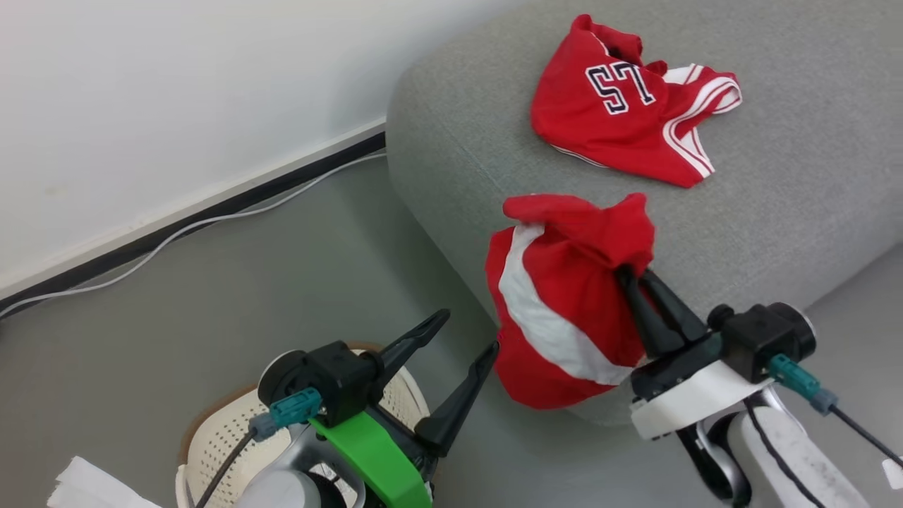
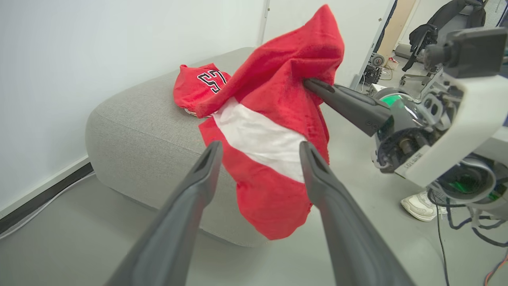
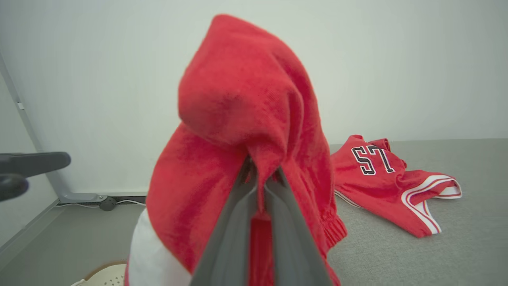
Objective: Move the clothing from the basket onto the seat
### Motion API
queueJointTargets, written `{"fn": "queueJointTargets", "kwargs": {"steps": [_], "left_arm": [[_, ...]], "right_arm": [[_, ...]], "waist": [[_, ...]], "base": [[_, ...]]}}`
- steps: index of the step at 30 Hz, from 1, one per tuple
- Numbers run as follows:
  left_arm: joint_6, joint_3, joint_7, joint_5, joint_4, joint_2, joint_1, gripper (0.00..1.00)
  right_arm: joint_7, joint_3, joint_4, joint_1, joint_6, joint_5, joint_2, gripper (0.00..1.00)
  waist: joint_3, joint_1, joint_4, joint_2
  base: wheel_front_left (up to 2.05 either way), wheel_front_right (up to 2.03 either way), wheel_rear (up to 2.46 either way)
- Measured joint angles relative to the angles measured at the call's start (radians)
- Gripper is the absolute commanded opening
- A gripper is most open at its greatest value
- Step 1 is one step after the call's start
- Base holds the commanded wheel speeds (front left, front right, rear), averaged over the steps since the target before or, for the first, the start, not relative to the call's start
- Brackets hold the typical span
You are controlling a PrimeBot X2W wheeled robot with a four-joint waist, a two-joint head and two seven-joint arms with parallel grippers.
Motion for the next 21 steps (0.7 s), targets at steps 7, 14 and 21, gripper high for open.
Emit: {"fn": "queueJointTargets", "kwargs": {"steps": [7, 14, 21], "left_arm": [[0.015, -0.023, 0.021, 0.005, -0.010, -0.011, 0.000, 1.00], [0.036, -0.029, 0.074, 0.006, -0.021, 0.000, 0.000, 1.00], [0.058, -0.048, 0.117, 0.007, -0.048, -0.003, 0.000, 1.00]], "right_arm": [[0.000, -0.181, -0.006, -0.081, -0.024, 0.069, -0.019, 0.00], [0.000, -0.417, 0.073, -0.280, -0.081, 0.196, -0.017, 0.00], [0.000, -0.532, 0.175, -0.448, -0.110, 0.223, -0.090, 0.00]], "waist": [[0.058, 0.0000, -0.044, 0.0000], [0.147, 0.0000, -0.028, 0.0000], [0.236, 0.0000, 0.025, 0.0000]], "base": [[0.00, 0.00, 0.00], [0.00, 0.00, 0.00], [0.00, 0.00, 0.00]]}}
